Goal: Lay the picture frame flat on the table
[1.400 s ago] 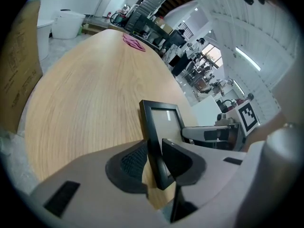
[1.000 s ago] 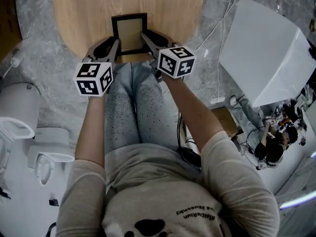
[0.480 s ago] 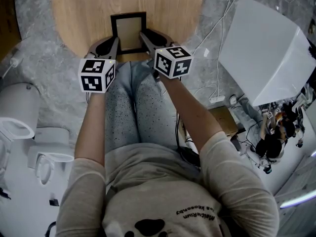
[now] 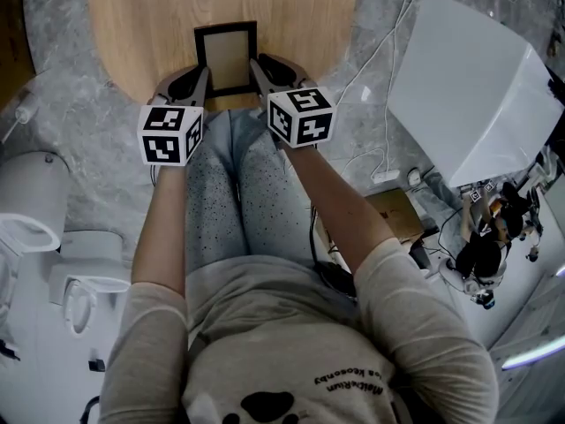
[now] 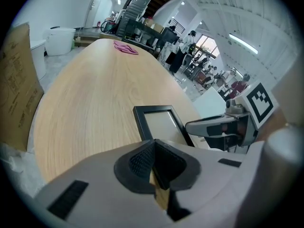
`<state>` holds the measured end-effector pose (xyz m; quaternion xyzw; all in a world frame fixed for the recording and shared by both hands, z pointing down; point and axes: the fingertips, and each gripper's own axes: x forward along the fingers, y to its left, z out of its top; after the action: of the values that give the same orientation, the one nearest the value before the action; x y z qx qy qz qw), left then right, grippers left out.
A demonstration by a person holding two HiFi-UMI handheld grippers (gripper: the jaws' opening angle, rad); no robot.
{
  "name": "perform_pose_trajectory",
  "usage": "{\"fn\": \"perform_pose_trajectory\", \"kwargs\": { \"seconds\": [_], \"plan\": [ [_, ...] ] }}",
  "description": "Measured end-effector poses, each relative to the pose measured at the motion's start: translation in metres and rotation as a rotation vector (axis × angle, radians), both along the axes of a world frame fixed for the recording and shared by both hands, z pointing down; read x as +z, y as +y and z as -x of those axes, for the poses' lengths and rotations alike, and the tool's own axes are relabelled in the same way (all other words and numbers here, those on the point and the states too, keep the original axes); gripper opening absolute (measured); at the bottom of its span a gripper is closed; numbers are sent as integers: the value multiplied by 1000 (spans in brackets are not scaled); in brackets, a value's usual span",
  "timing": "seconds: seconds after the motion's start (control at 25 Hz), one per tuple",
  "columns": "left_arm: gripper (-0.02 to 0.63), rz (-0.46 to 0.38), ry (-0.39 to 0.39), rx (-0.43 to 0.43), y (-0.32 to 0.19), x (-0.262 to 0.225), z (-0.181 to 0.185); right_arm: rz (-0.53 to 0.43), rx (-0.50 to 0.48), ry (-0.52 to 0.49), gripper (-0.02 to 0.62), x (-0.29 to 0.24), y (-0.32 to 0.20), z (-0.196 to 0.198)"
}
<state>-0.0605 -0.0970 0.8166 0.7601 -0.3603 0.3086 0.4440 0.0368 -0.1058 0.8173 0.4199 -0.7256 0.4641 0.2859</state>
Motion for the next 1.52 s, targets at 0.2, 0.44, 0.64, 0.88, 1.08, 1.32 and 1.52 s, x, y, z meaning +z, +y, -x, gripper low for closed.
{"fn": "perform_pose_trajectory", "kwargs": {
  "seconds": [0.2,0.44,0.64,0.88,1.08,1.32,1.52],
  "plan": [
    [9,1,9,-14,-1,0,-1,-14,-45,-18,12,-6,0,7],
    [9,-7,51,-86,-9,-11,5,-29,-46,-23,11,-23,-4,7],
    [9,-39,61,-93,-16,-34,7,-43,-49,-11,11,-46,-7,5],
    [9,-79,66,-91,-20,-74,5,-76,-84,11,11,-79,-13,9],
    [9,-102,66,-100,-2,-122,3,-97,-78,13,11,-124,-4,9],
    [9,-208,57,-115,-16,-186,-5,-200,-81,16,11,-180,-18,2],
    [9,-287,51,-114,-12,-235,-4,-284,-90,18,11,-232,-13,4]
  ]
}}
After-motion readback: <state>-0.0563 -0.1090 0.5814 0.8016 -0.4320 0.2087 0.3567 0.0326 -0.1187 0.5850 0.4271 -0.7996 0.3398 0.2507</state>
